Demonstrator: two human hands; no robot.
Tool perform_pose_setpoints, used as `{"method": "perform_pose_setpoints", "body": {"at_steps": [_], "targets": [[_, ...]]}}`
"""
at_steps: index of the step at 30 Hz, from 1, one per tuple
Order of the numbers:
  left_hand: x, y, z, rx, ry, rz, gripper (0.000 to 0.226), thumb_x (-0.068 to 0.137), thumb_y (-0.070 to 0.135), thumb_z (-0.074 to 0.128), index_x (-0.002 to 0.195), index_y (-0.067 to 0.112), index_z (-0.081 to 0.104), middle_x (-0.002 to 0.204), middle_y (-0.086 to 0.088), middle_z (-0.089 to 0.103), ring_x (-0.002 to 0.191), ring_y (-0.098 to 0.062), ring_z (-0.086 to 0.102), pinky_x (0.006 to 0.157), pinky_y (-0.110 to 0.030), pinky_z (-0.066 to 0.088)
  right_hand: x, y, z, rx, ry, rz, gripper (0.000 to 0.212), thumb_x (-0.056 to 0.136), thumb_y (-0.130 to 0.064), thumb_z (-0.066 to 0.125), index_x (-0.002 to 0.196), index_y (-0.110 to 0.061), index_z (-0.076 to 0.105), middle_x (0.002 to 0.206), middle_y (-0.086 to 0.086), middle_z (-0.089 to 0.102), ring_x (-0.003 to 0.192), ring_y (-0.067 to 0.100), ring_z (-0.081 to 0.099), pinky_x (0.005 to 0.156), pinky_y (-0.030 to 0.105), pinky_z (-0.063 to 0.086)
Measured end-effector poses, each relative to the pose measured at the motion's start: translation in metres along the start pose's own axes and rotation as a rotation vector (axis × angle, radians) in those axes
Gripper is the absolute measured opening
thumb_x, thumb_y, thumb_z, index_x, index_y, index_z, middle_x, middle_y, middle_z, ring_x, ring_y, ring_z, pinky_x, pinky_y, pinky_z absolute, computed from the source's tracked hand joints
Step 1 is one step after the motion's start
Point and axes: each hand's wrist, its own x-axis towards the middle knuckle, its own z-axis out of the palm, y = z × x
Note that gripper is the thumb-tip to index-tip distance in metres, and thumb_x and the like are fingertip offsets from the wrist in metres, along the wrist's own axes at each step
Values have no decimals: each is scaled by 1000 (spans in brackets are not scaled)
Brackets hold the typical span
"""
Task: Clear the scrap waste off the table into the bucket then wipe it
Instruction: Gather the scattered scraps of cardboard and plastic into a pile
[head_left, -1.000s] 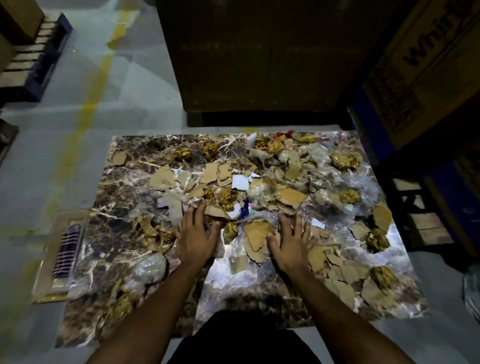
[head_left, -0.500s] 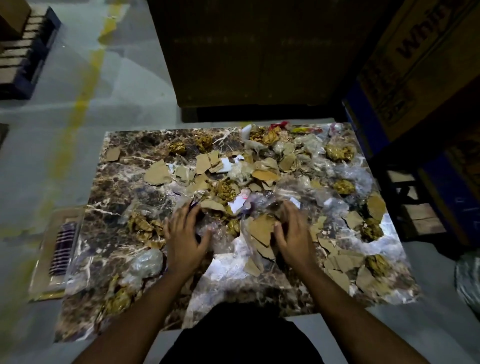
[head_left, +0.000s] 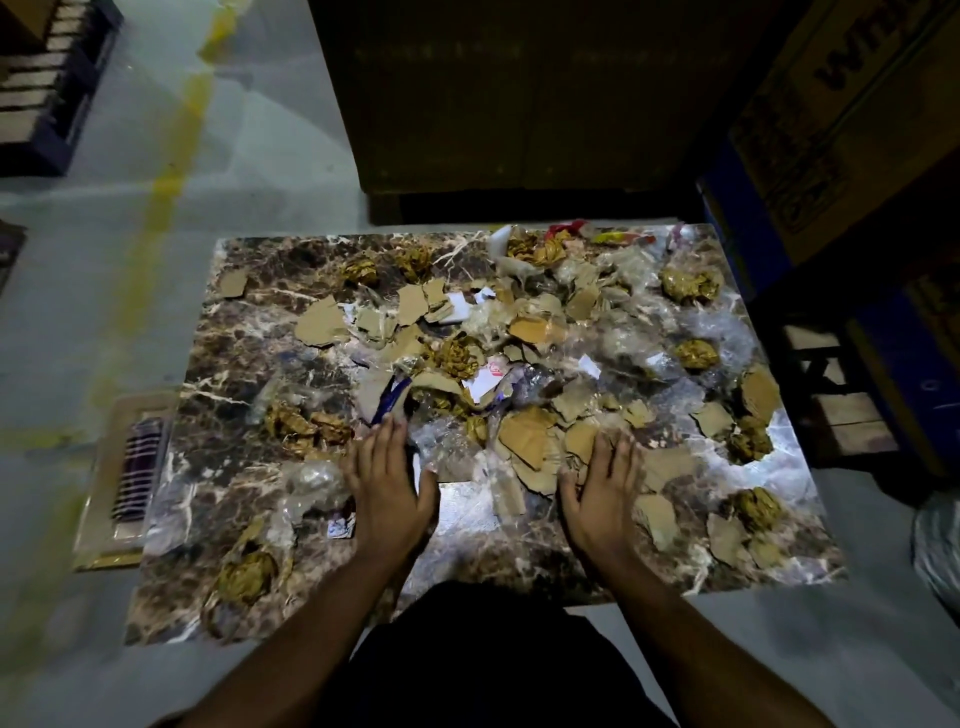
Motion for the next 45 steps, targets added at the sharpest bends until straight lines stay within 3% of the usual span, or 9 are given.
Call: {"method": "perform_pose_setpoints", "body": {"at_steps": [5,11,16,25,31,35,39,42,45], "targets": [[11,12,0,-68,33,18,73,91,43,35,156,12,29,163,-8,29,151,-29,19,124,-54,10,12,-22,-7,105,-20,-180,71,97,-53,33,159,-21,23,170,9,1,156,28,-7,126,51,6],[6,6,-6,-51,76,41,71,87,32,43,154,13,32,163,-5,30,151,-29,24,124,-55,11,5,-41,-27,-22,147,-286,45,96,-40,49,136,-19,49,153,13,36,143,34,29,118,61,25],[-17,11,-33,-84,222,-3,76,73,20,50,148,15,42,158,-5,38,146,-26,30,123,-51,11,2,-86,-32,70,45,-572,47,97,-41,46,141,-23,46,155,9,35,146,27,26,121,55,23],[-85,-56,-76,-57,545,-380,60,95,45,40,146,14,45,154,-9,43,140,-34,37,115,-55,26,-32,-219,12,-12,-178,-1289,56,95,-46,53,144,-21,48,152,13,41,143,35,34,120,53,21],[-110,-123,-64,-168,498,-664,63,97,47,32,149,13,41,158,-11,36,146,-32,27,116,-55,21,-68,-283,76,-322,-327,-1616,62,94,-48,49,148,-18,46,154,15,42,144,37,34,118,62,20],[-99,-141,-47,-298,348,-576,65,100,49,28,149,8,42,160,-14,34,148,-32,27,122,-47,20,-77,-283,103,-494,-255,-1628,55,103,-45,39,151,-18,42,155,10,44,147,35,31,120,64,10],[-65,-137,-42,-365,335,-534,62,99,46,31,143,6,50,154,-15,43,143,-34,36,119,-51,27,-67,-289,98,-499,-191,-1443,53,101,-44,41,150,-23,42,157,10,40,148,40,26,118,70,5],[-36,-129,-48,-440,250,-442,62,99,48,27,149,14,43,161,-5,34,150,-21,23,123,-35,17,-47,-294,84,-547,-199,-1301,56,96,-46,45,149,-25,42,160,13,33,148,46,23,114,72,15],[-11,-115,-50,-490,175,-274,47,106,30,37,152,21,37,163,3,27,150,-6,18,121,-29,20,-30,-286,72,-579,-229,-1186,59,91,-40,58,145,-19,46,156,18,38,142,46,33,108,67,31]]}}
